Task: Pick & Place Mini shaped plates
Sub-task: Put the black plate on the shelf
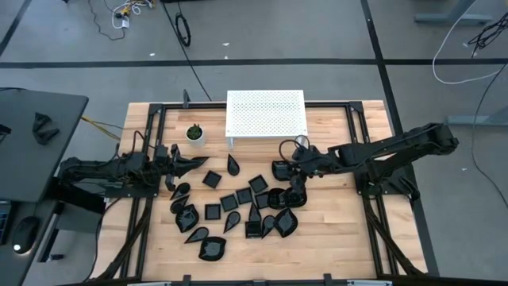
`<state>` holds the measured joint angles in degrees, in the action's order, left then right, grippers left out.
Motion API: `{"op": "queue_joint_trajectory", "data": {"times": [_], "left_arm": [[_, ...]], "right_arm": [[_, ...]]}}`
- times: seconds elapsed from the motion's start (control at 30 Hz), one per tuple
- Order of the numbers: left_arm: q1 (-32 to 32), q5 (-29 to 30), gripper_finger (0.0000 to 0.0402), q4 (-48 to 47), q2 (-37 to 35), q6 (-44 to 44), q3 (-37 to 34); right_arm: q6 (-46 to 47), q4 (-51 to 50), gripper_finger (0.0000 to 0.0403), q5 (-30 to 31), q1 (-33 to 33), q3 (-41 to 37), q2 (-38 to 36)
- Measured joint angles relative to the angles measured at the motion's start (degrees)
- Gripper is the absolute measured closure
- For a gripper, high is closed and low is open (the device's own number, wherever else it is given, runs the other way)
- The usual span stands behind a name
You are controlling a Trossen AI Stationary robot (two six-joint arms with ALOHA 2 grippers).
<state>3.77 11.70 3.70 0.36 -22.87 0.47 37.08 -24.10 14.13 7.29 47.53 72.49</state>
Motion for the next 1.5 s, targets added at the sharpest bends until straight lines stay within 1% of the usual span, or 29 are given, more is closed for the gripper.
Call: {"op": "queue_joint_trajectory", "data": {"times": [0.17, 0.23, 0.37, 0.5, 0.57, 0.73, 0.9, 1.07, 1.27, 1.33, 1.43, 1.5], "left_arm": [[0.0, 0.0, 0.0365, 0.0, 0.0, 0.0, 0.0], [0.0, 0.0, 0.0365, -0.1, 0.0, 0.0, 0.0], [0.0, 0.0, 0.0365, -0.1, 0.0, 0.0, 0.0], [0.0, 0.1, 0.0365, -0.1, 0.0, 0.0, 0.0], [0.0, 0.0, 0.0365, -0.1, 0.0, 0.0, 0.0], [0.0, 0.1, 0.0365, -0.1, 0.0, -0.1, 0.0], [0.0, 0.1, 0.0365, -0.1, 0.0, -0.4, 0.0], [0.0, 0.1, 0.0365, -0.3, 0.0, -0.4, 0.0], [0.0, 0.1, 0.0365, -0.5, 0.0, -0.1, 0.0], [0.0, 0.1, 0.0365, -0.6, 0.0, 0.0, 0.0], [0.0, 0.1, 0.0365, -0.7, 0.0, -0.1, 0.0], [0.0, 0.1, 0.0365, -0.7, 0.0, 0.0, 0.0]], "right_arm": [[-0.7, 1.5, 0.0207, -0.2, 0.9, 0.0, 2.1], [-2.0, 2.7, 0.0207, -1.7, 1.5, 0.0, 3.6], [-7.8, 10.5, 0.0211, -7.1, 4.3, 0.0, 6.9], [-10.9, 17.8, 0.0219, -7.7, 6.4, 0.0, 10.0], [-11.1, 17.9, 0.0223, -7.5, 7.0, 1.1, 11.2], [-9.7, 14.5, 0.0227, -6.1, 7.8, 6.1, 14.1], [-10.0, 4.8, 0.0227, -6.0, 7.8, 12.2, 18.3], [-11.1, -0.8, 0.0221, -6.0, 7.8, 16.1, 22.6], [-11.6, -6.2, 0.0185, -6.0, 6.4, 17.0, 23.6], [-13.2, -8.1, 0.0174, -5.8, 6.0, 17.0, 23.6], [-17.3, -8.8, 0.0169, -4.8, 5.4, 16.1, 23.6], [-20.0, -9.2, 0.0171, -2.6, 5.1, 14.8, 23.6]]}}
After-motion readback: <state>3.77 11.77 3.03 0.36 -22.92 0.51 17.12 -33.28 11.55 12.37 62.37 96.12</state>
